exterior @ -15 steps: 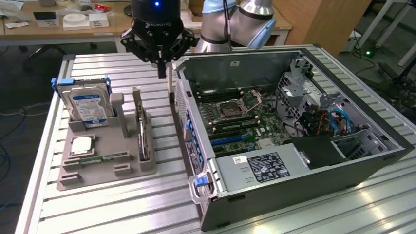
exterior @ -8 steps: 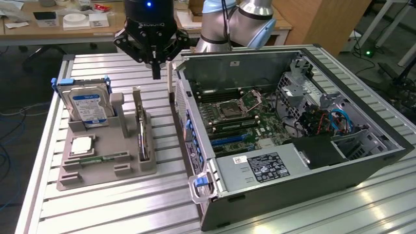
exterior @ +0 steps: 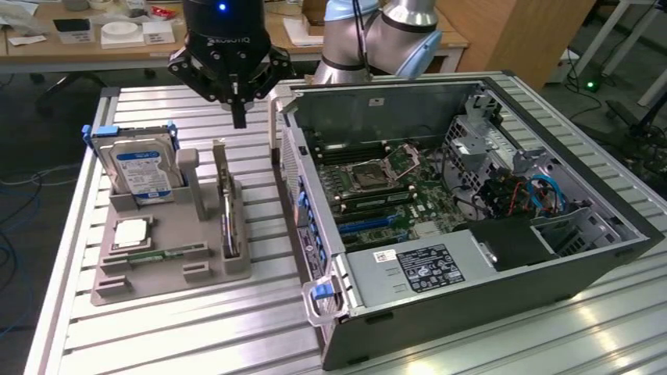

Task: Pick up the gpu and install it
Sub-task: 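Reach for the gpu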

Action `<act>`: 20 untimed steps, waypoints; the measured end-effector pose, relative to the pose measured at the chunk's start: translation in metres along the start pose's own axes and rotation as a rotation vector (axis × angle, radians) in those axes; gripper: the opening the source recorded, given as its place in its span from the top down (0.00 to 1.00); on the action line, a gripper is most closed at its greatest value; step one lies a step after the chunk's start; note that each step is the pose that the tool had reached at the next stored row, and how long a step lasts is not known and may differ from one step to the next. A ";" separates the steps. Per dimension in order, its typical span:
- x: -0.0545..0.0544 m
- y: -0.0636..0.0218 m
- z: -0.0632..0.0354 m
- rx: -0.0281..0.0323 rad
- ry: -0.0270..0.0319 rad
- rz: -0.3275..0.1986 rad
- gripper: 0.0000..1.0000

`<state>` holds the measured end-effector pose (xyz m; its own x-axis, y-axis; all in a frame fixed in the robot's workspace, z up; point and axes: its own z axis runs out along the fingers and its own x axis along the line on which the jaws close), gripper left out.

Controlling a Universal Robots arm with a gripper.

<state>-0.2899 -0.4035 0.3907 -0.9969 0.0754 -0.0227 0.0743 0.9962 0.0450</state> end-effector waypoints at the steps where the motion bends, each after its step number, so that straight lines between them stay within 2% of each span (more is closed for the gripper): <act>1: 0.002 -0.0002 0.0000 0.0000 0.0000 0.000 0.90; 20: 0.035 -0.0031 0.0000 0.0000 0.0004 0.000 0.90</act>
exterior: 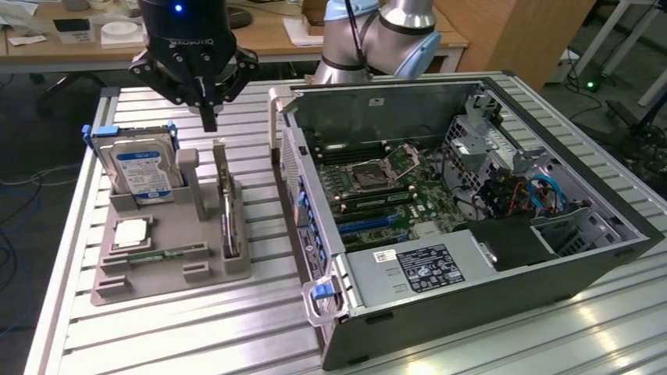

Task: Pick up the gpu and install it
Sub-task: 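Reach for the gpu, then pick up the gpu and move the gpu toward the slot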

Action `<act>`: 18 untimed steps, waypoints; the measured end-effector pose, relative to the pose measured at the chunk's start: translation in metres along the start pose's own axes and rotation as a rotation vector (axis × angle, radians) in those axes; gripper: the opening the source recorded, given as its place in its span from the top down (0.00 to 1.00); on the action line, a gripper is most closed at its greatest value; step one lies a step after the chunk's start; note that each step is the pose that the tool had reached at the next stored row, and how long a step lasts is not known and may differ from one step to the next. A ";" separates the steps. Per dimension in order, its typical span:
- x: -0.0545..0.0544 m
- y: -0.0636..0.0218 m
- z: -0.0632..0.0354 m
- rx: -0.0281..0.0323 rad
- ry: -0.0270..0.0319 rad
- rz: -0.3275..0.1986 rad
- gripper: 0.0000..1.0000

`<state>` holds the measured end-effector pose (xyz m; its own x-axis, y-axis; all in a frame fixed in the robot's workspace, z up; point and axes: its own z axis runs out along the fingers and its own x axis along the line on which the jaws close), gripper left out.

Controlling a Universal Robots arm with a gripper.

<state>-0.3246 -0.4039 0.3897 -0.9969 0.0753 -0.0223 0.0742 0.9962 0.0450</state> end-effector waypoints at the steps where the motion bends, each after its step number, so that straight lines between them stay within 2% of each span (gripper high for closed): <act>1: 0.001 -0.0002 0.0000 0.0000 0.0001 0.000 0.90; 18: 0.003 -0.0004 -0.0001 0.0000 0.0004 0.000 0.89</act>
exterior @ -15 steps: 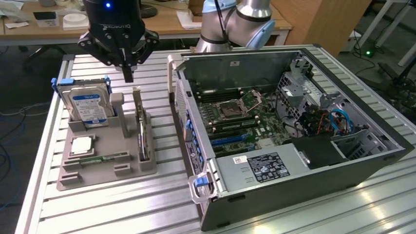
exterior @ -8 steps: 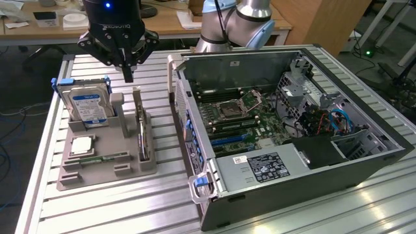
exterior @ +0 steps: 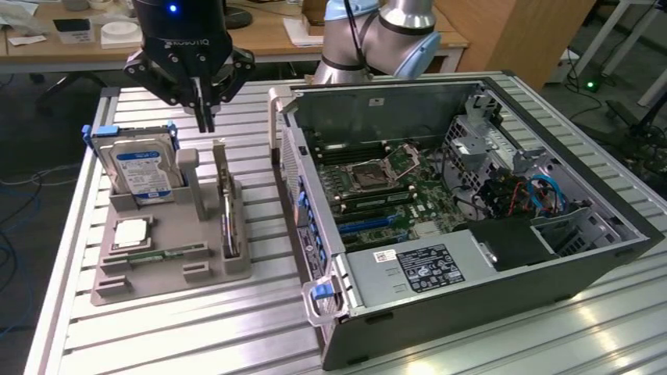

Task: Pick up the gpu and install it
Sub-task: 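Pick up the gpu and move the gpu toward the slot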

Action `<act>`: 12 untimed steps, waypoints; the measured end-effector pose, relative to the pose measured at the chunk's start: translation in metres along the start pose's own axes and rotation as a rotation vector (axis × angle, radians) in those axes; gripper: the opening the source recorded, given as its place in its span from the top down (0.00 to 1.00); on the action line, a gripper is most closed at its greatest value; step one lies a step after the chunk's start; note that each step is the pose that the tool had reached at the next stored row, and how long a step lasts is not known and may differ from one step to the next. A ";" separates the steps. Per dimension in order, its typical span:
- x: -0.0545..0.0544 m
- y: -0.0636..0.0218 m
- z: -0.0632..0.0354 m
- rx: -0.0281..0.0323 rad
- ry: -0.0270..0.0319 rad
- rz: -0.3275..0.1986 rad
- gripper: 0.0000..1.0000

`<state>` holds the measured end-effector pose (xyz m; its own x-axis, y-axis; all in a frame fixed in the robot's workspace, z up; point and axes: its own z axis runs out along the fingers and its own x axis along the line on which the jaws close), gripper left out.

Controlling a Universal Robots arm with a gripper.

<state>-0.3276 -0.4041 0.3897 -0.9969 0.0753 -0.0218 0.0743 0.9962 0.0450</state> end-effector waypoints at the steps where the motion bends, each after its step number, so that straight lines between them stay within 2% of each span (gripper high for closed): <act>1: 0.000 0.0000 0.0000 0.0000 0.0000 0.000 0.83; 2: 0.000 0.0000 0.0000 0.0001 0.0000 0.000 0.77; 3: 0.000 0.0000 0.0000 0.0000 0.0000 0.000 0.77; 6: 0.000 0.0000 0.0000 0.0000 0.0000 0.000 0.59; 8: 0.000 0.0000 0.0000 0.0000 0.0000 0.000 0.59; 9: 0.000 0.0000 0.0000 0.0000 -0.0001 0.000 0.53; 12: 0.000 0.0000 0.0000 0.0000 -0.0001 0.000 0.53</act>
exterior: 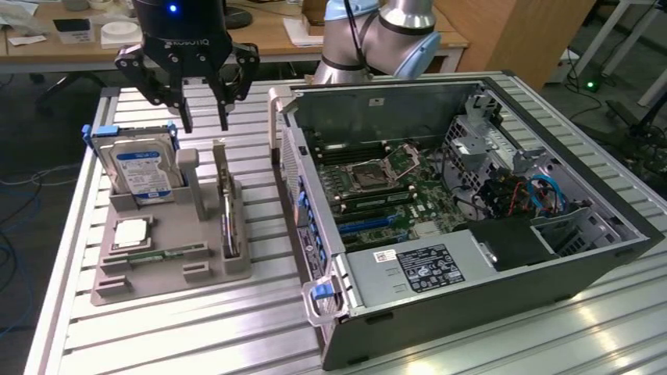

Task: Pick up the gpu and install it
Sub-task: 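Pick up the gpu and move the gpu toward the slot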

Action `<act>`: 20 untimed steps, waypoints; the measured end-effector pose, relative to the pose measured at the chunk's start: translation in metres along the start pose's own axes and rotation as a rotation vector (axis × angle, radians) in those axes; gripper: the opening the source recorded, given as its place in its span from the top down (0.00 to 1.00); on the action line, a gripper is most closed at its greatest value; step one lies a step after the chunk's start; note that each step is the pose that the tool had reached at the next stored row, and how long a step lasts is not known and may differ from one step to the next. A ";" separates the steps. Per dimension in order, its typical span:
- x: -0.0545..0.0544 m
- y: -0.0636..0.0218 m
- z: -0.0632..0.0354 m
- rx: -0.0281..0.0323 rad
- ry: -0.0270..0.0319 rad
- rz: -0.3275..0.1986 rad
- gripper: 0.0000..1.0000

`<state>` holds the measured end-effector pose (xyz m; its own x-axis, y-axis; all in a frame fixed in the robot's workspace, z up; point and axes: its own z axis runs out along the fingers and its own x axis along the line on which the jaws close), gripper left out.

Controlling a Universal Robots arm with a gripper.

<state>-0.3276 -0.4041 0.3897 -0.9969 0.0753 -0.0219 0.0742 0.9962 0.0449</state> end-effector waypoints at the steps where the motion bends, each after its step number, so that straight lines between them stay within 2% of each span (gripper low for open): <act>1: 0.000 0.0000 0.0000 0.0000 0.0000 0.000 0.53; 4: 0.000 0.0000 0.0000 -0.0001 0.0005 -0.007 0.53; 11: 0.000 -0.0004 0.0024 -0.0015 0.0029 -0.065 0.53; 20: 0.000 -0.0051 0.0095 -0.0015 0.0033 -0.070 0.53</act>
<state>-0.3276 -0.4088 0.3799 -0.9997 0.0052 -0.0218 0.0043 0.9990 0.0449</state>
